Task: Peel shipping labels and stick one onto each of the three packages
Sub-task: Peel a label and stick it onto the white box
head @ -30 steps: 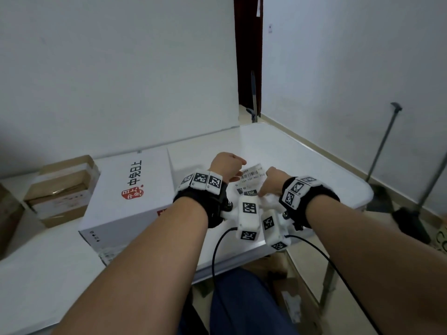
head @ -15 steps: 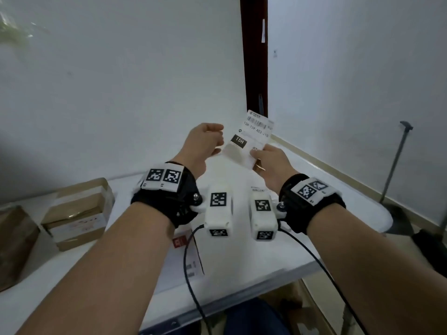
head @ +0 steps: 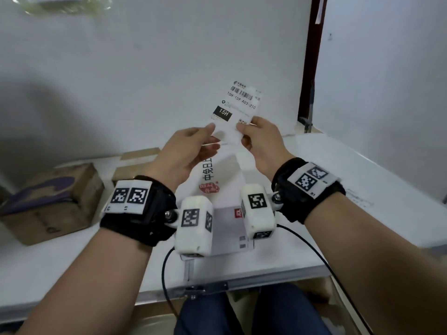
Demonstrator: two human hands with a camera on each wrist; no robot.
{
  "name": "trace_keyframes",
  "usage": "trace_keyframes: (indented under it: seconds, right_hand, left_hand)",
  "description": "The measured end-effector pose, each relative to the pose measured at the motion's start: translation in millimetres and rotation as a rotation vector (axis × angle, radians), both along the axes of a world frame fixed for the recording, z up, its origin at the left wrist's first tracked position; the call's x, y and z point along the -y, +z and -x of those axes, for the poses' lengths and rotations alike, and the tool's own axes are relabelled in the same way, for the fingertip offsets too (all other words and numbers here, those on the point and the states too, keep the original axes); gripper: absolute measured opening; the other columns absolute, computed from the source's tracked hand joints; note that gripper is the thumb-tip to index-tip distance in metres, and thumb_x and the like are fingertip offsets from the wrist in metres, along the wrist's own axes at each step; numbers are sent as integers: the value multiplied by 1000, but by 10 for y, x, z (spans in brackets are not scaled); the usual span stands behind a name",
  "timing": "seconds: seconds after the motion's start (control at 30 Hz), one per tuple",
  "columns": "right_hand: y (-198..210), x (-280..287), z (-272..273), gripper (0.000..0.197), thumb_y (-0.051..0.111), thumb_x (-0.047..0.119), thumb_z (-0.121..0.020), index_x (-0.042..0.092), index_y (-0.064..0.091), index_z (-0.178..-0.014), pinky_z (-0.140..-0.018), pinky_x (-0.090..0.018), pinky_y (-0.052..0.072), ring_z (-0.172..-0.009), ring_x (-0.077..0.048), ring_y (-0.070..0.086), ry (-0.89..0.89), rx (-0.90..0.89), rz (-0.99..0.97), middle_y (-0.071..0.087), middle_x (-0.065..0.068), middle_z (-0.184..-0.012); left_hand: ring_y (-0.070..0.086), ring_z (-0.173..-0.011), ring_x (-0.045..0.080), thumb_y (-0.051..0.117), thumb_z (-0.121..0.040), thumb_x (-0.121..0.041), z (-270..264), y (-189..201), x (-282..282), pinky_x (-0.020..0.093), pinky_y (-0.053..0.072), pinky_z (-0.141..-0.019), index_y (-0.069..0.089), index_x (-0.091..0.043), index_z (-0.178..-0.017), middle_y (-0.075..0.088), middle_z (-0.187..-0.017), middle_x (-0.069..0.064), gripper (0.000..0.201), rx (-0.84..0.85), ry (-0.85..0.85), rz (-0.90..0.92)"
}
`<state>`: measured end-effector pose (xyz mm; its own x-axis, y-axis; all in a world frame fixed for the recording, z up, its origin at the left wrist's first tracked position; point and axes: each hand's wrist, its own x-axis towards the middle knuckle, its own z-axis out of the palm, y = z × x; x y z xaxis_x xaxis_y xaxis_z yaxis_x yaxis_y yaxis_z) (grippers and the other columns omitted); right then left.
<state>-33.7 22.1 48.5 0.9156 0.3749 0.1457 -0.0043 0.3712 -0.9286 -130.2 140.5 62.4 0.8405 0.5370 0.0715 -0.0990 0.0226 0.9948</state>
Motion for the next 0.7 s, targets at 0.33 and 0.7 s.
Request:
trace_keyframes:
  seconds: [0.33, 0.7]
  right_hand:
    - [-22, -428, 306, 32, 58, 8, -91, 14, 56, -123, -64, -15, 46, -77, -4, 62, -35, 178, 142, 70, -1, -100]
    - [-170, -536, 336, 41, 61, 10, -89, 19, 50, -128, -71, -21, 47, -87, -12, 65, -59, 191, 195, 69, -2, -107]
  left_hand:
    - [63, -61, 14, 66, -88, -6, 495, -233, -332, 18, 55, -65, 65, -6, -87, 68, -79, 8, 1, 121, 140, 111]
    - [64, -63, 13, 65, -88, -7, 613, -328, -424, 20, 56, -73, 67, -5, -89, 68, -76, 6, 3, 149, 129, 129]
